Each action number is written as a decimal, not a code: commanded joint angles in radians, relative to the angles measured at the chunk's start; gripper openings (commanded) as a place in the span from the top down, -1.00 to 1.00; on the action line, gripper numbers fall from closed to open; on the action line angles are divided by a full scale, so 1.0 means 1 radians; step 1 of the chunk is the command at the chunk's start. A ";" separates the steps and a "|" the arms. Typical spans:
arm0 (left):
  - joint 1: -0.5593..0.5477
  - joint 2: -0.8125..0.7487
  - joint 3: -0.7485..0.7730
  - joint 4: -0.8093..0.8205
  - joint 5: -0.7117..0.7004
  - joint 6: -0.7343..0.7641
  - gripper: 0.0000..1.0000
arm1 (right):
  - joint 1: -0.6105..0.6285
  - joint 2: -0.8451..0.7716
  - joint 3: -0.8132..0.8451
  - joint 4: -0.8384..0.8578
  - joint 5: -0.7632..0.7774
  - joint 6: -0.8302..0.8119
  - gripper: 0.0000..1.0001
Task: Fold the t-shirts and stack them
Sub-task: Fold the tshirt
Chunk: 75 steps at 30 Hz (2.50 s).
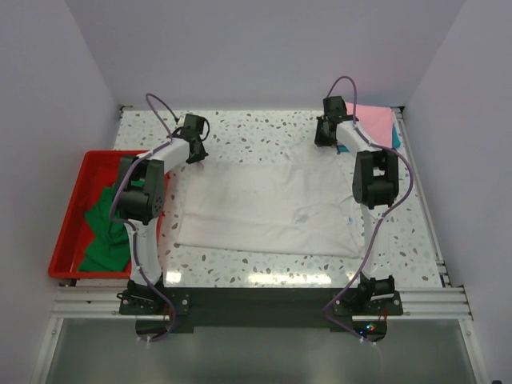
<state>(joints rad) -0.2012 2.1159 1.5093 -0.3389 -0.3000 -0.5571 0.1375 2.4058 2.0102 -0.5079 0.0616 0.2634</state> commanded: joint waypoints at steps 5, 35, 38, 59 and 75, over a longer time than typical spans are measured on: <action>0.020 -0.043 0.031 0.035 0.013 0.010 1.00 | 0.002 -0.088 0.007 0.057 -0.039 0.031 1.00; 0.063 -0.260 -0.141 0.055 0.006 -0.078 1.00 | -0.022 -0.674 -0.649 0.282 -0.051 0.146 1.00; 0.066 -0.304 -0.188 0.051 0.015 -0.092 1.00 | -0.021 -0.747 -0.714 0.278 -0.051 0.166 1.00; 0.066 -0.553 -0.547 0.126 0.076 -0.182 1.00 | -0.018 -1.237 -1.186 0.255 -0.092 0.234 1.00; 0.066 -0.703 -0.724 0.190 0.085 -0.205 1.00 | -0.016 -1.462 -1.419 0.226 -0.121 0.280 1.00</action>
<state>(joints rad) -0.1440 1.4643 0.8143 -0.2157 -0.2119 -0.7425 0.1177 0.9756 0.6373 -0.2893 -0.0456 0.5171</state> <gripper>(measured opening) 0.016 0.010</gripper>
